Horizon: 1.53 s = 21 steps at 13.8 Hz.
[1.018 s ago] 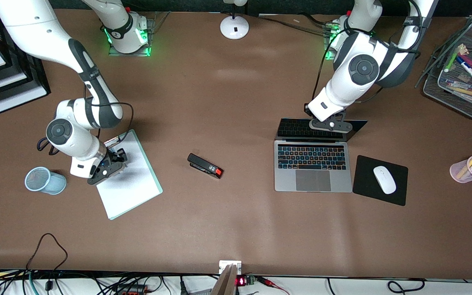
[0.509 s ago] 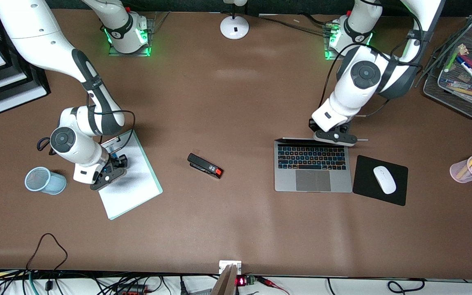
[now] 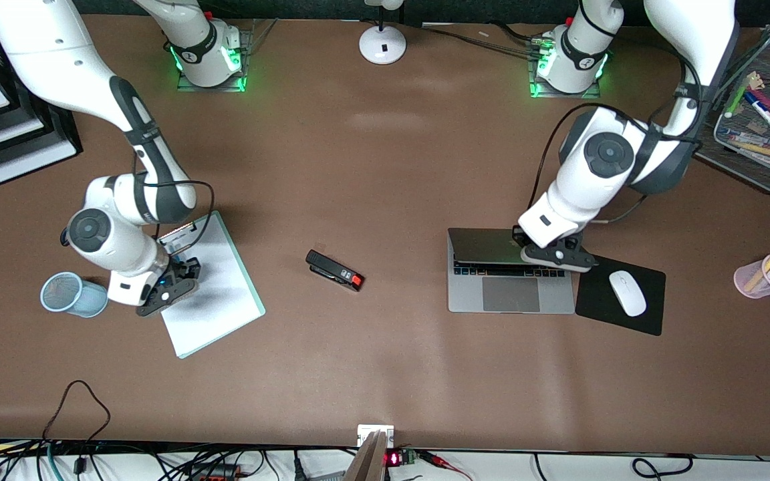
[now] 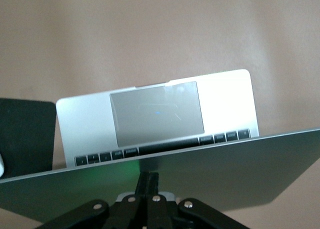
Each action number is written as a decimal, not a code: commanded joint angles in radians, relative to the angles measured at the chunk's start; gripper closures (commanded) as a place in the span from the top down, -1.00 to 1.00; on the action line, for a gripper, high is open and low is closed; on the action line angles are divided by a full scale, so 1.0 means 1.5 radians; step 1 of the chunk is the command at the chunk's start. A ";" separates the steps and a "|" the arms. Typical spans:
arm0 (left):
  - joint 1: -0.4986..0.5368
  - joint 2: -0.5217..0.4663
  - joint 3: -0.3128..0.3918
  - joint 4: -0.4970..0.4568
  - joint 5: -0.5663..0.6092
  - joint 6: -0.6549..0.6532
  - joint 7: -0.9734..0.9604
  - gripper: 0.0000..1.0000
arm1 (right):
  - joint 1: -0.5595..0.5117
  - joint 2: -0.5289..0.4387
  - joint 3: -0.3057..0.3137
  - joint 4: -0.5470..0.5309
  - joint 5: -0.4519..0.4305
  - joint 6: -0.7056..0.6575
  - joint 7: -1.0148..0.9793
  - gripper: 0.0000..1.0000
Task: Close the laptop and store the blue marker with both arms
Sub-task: 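Lift the marker with the right gripper while the left gripper pushes the lid down, then lower the marker into the blue cup while the left gripper presses the lid shut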
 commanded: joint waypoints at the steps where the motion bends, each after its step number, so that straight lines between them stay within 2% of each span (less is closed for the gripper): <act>1: 0.003 0.064 -0.003 0.075 0.020 -0.003 0.007 -1.00 | -0.018 -0.052 0.004 0.039 0.003 -0.088 -0.049 -1.00; 3: 0.003 0.101 -0.002 0.113 0.050 -0.003 0.005 -1.00 | -0.043 -0.073 0.008 0.057 0.025 -0.099 -0.146 -1.00; 8: 0.003 0.195 -0.001 0.183 0.109 0.014 0.004 -1.00 | -0.117 -0.078 0.007 0.098 0.195 -0.127 -0.439 -1.00; 12: -0.001 0.251 0.016 0.184 0.131 0.092 0.003 -1.00 | -0.172 -0.058 0.005 0.128 0.303 -0.127 -0.671 -1.00; 15: -0.001 0.281 0.018 0.184 0.132 0.112 0.003 -1.00 | -0.209 -0.036 0.005 0.151 0.397 -0.129 -0.802 -1.00; 19: 0.001 0.290 0.018 0.184 0.132 0.111 0.003 -1.00 | -0.272 0.030 0.008 0.192 0.564 -0.225 -0.923 -1.00; 21: 0.002 0.285 0.017 0.184 0.132 0.109 0.000 -1.00 | -0.292 0.051 0.008 0.217 0.602 -0.267 -0.947 -1.00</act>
